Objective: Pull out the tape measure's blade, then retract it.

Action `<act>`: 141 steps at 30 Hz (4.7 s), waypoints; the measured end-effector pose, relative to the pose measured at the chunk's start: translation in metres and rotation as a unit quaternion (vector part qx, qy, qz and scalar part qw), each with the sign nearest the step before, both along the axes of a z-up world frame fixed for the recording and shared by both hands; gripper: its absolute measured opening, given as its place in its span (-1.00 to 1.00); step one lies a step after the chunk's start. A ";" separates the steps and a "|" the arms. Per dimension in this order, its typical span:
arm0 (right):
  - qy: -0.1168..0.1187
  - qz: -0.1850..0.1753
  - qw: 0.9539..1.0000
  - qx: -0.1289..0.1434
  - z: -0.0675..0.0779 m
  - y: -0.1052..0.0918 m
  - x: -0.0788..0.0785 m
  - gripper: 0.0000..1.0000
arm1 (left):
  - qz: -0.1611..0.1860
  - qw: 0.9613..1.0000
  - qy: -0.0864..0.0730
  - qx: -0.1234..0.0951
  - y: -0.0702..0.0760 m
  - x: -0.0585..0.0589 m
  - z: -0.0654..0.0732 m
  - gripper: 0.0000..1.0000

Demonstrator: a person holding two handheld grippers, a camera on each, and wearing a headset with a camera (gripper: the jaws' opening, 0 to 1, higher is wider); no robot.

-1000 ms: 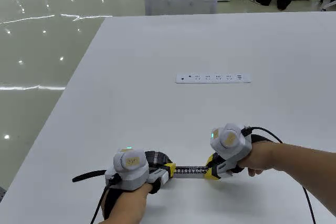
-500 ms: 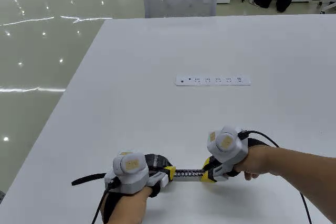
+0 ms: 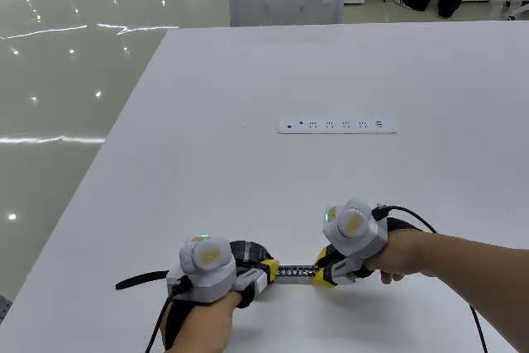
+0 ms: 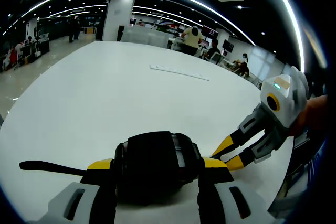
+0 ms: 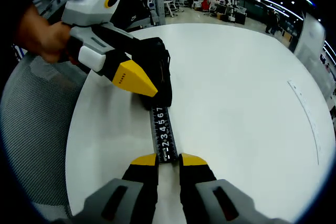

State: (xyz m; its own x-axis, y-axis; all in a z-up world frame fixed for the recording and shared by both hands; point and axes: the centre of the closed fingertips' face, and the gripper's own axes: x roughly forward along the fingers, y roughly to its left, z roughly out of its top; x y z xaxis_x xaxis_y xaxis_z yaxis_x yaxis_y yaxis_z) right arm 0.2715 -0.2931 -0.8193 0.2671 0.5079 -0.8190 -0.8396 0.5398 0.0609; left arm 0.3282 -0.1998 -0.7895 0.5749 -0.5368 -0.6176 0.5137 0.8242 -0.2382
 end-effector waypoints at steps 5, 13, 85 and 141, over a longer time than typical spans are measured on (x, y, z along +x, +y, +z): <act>-0.002 0.004 1.000 -0.001 -0.002 0.002 0.002 -0.74 | 0.000 1.000 0.000 0.000 0.000 0.000 0.000 0.18; -0.001 0.007 1.000 -0.005 -0.002 0.005 0.003 -0.74 | 0.002 1.000 0.000 -0.001 0.000 -0.001 0.000 0.18; 0.007 0.034 0.999 0.014 -0.001 0.057 0.024 -0.74 | 0.000 1.000 0.006 -0.006 0.000 -0.001 0.001 0.18; -0.141 -0.248 0.955 0.083 0.083 -0.088 -0.094 0.56 | -0.213 0.970 -0.095 -0.065 0.089 -0.032 0.069 1.00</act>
State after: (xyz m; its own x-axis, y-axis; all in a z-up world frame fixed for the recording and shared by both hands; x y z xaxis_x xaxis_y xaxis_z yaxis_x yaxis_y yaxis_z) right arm 0.1774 -0.3812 -0.7367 0.7066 0.3777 -0.5984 -0.4781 0.8782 -0.0103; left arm 0.2964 -0.1107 -0.7207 0.3803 -0.8168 -0.4340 0.8460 0.4967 -0.1936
